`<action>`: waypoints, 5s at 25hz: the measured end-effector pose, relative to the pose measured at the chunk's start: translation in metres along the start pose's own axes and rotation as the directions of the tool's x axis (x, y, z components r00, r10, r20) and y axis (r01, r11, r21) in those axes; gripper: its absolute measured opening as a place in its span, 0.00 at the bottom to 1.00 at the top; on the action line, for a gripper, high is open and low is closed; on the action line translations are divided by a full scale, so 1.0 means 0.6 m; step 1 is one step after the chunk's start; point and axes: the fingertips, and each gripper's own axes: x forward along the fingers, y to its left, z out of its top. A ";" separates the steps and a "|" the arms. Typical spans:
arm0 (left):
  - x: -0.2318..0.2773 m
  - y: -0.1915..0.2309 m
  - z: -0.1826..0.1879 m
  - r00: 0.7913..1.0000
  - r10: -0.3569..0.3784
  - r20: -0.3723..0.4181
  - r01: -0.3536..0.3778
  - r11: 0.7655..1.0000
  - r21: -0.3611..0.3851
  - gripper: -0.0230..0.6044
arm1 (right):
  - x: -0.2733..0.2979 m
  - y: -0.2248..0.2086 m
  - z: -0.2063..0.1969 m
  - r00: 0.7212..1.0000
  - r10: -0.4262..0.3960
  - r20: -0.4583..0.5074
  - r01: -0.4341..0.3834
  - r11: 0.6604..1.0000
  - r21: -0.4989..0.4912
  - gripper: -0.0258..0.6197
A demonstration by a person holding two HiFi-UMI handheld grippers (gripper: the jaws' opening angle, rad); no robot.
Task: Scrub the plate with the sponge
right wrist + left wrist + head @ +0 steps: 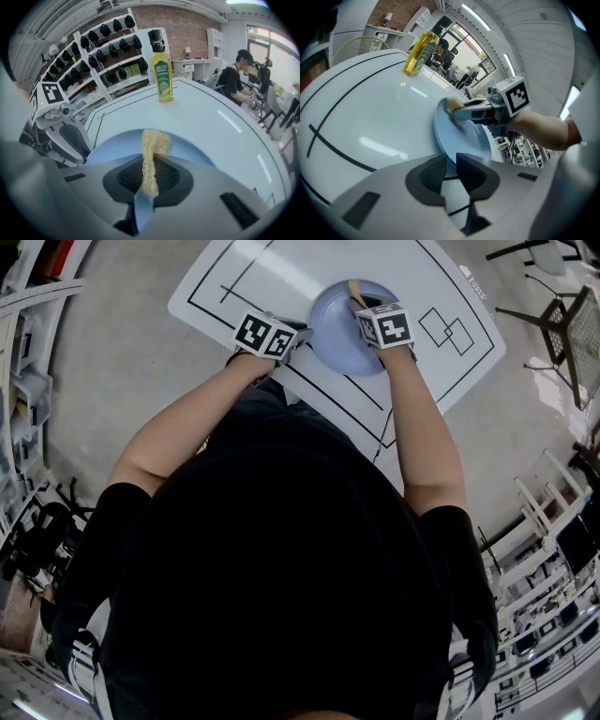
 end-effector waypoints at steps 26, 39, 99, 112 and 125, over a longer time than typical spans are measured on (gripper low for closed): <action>-0.004 0.013 0.027 0.999 0.035 0.038 -0.035 0.999 -0.007 0.13 | -0.098 -0.043 -0.167 0.975 -0.093 -0.202 0.104 0.994 0.041 0.09; -0.006 0.017 0.043 0.994 0.079 0.078 -0.078 0.997 -0.017 0.12 | -0.102 0.041 -0.210 0.962 0.034 -0.272 -0.009 0.996 0.093 0.09; -0.002 0.023 0.043 0.997 0.038 0.072 -0.038 0.999 -0.006 0.10 | -0.059 0.120 -0.128 0.990 0.065 -0.127 -0.063 0.998 0.018 0.09; 0.000 0.018 0.047 0.998 0.019 0.059 -0.019 1.000 -0.006 0.10 | -0.036 0.136 -0.158 0.979 0.027 -0.203 -0.044 0.996 -0.077 0.10; -0.001 0.018 0.045 0.999 0.007 0.044 -0.007 1.000 -0.013 0.10 | -0.010 0.153 -0.115 0.982 0.062 -0.181 -0.077 0.994 -0.079 0.10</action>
